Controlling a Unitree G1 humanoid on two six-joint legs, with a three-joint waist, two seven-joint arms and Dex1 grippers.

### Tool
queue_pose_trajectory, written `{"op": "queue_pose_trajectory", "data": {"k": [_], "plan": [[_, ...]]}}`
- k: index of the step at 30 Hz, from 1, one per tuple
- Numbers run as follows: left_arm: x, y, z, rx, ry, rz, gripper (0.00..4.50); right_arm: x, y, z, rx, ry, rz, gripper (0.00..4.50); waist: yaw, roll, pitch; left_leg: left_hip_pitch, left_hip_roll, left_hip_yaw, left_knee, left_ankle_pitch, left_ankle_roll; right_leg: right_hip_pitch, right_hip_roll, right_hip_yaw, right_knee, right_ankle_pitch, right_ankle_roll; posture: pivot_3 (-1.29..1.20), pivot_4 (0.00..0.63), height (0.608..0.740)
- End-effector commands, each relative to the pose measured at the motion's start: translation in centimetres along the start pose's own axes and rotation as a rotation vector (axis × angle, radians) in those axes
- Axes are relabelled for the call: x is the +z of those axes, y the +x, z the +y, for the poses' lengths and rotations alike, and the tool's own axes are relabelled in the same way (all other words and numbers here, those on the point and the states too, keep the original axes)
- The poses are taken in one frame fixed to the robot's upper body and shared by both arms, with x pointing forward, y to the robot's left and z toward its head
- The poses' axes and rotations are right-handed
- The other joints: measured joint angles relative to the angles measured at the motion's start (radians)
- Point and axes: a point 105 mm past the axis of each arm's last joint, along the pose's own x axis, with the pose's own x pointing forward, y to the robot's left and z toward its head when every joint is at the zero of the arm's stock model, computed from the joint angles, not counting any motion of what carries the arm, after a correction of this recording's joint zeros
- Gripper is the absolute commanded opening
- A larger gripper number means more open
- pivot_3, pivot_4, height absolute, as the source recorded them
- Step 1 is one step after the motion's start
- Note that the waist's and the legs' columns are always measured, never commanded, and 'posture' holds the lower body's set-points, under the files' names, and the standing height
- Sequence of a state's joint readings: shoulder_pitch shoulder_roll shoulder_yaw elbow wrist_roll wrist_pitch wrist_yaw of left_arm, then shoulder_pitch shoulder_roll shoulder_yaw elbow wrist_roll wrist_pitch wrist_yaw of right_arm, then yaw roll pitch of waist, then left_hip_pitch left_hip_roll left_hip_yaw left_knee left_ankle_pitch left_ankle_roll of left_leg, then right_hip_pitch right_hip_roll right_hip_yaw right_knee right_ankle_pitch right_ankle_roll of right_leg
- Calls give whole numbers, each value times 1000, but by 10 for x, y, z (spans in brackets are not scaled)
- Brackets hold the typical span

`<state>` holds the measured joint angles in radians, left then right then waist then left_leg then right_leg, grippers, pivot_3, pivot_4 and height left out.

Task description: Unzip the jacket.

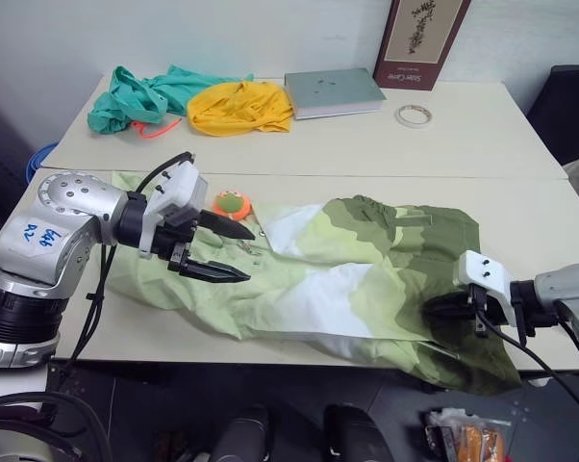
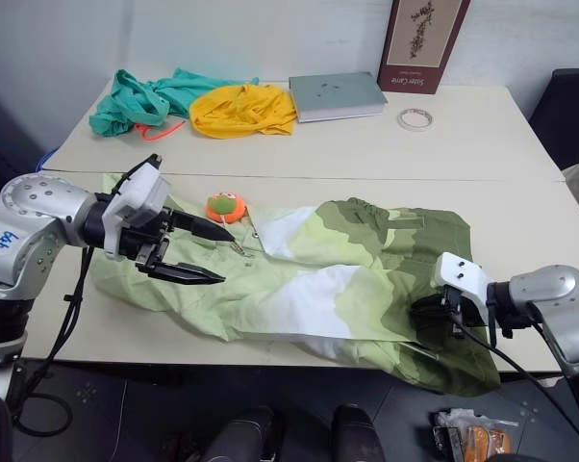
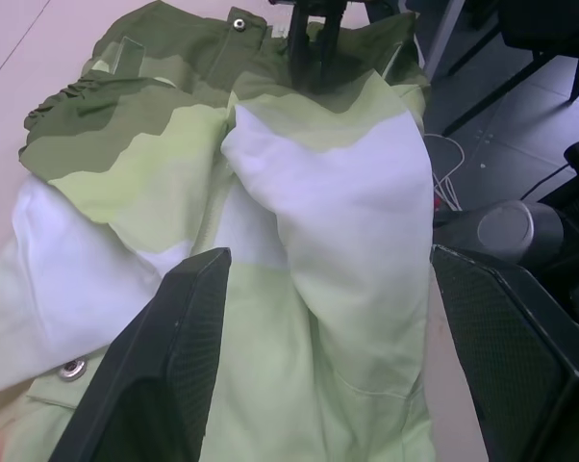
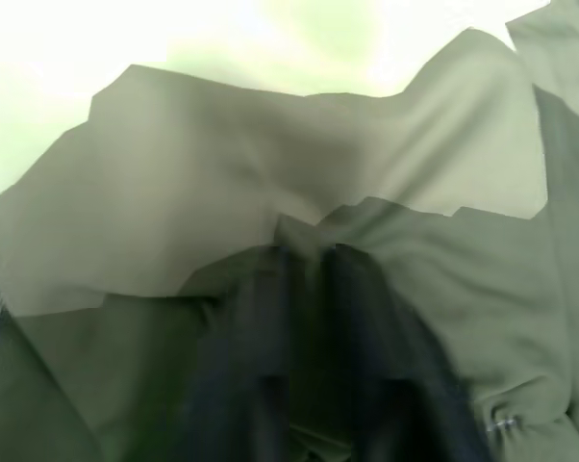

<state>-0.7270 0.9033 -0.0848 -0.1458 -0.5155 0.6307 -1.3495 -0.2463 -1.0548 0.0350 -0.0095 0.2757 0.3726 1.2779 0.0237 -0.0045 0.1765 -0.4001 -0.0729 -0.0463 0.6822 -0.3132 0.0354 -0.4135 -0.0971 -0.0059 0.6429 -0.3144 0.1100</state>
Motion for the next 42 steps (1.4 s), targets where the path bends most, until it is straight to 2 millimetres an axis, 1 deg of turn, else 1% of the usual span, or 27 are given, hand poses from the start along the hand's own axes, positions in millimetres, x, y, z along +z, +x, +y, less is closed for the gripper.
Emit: {"op": "queue_pose_trajectory", "data": {"k": [1,6,8,9,10,11,12,16,18,20,24,27,29,32,34,37,42], "plan": [[10,0,3,15,62,-4,3487,7,-4,-1,-2,-37,-19,43,0,0,0,0,0,0,0,0,0,0,0,0,0,0,0,0,150,740],[10,3,7,17,87,1,3487,11,-5,-4,-40,-53,-51,43,-1,0,0,0,0,0,0,0,0,0,0,0,0,0,0,0,150,740],[10,3,7,14,89,1,3487,19,-12,-12,-109,18,-108,43,-1,0,0,0,0,0,0,0,0,0,0,0,0,0,0,0,150,740],[10,3,7,12,90,1,3487,21,-15,-12,-118,33,-115,43,-1,0,0,0,0,0,0,0,0,0,0,0,0,0,0,0,150,740],[10,3,6,10,92,2,3487,21,-21,-14,-148,26,-104,303,-1,0,0,0,0,0,0,0,0,0,0,0,1,0,0,0,150,740],[10,3,6,8,93,3,3487,19,-27,-15,-171,26,-88,434,0,0,0,0,0,0,0,0,0,0,0,0,1,0,0,0,150,740],[10,4,6,6,94,4,3487,16,-33,-15,-184,22,-73,677,0,0,0,0,0,0,0,0,0,0,0,0,1,0,0,0,150,740],[9,4,6,0,99,4,3487,-3,-54,-4,-169,65,-13,2064,7,0,0,-1,-1,-2,0,0,0,1,0,-1,0,0,0,0,150,740],[9,4,5,-3,101,4,3487,-13,-57,7,-134,67,30,2754,4,0,0,-1,-1,-2,0,0,1,1,0,-1,0,0,0,0,150,740],[9,5,5,-6,105,5,3487,-20,-55,14,-110,47,61,3451,2,0,0,-1,0,-2,0,0,1,1,0,-1,0,0,0,0,150,740],[10,8,6,-13,119,5,3487,-30,-41,11,-127,14,83,3451,-7,0,0,0,0,1,0,1,0,1,0,1,1,0,0,0,150,740],[13,8,7,-14,129,3,3487,-36,-27,6,-135,-7,91,3451,-9,0,0,1,1,0,0,1,-1,1,1,0,0,0,0,0,150,740],[14,8,8,-10,135,3,3487,-36,-16,0,-153,-12,67,3451,-8,0,0,1,0,0,0,1,-1,1,1,0,0,0,0,0,150,740],[14,7,8,-8,138,4,3487,-33,-10,-5,-163,-9,39,3451,-10,0,0,2,0,0,0,1,-1,2,0,0,-1,0,0,0,150,740],[14,7,9,-6,140,8,3487,-28,-7,-6,-155,-2,11,3081,-10,-1,0,2,1,0,0,1,-1,2,1,0,-1,0,0,0,150,740],[13,7,9,-3,141,12,3487,-22,-9,-3,-135,-2,-18,2280,-10,-1,0,3,0,0,0,1,-1,2,1,0,0,0,0,0,150,740],[11,7,9,2,140,17,3487,-17,-16,0,-130,-6,-26,506,-7,-1,0,3,0,0,0,1,-1,2,0,0,0,0,0,0,150,740]]}}
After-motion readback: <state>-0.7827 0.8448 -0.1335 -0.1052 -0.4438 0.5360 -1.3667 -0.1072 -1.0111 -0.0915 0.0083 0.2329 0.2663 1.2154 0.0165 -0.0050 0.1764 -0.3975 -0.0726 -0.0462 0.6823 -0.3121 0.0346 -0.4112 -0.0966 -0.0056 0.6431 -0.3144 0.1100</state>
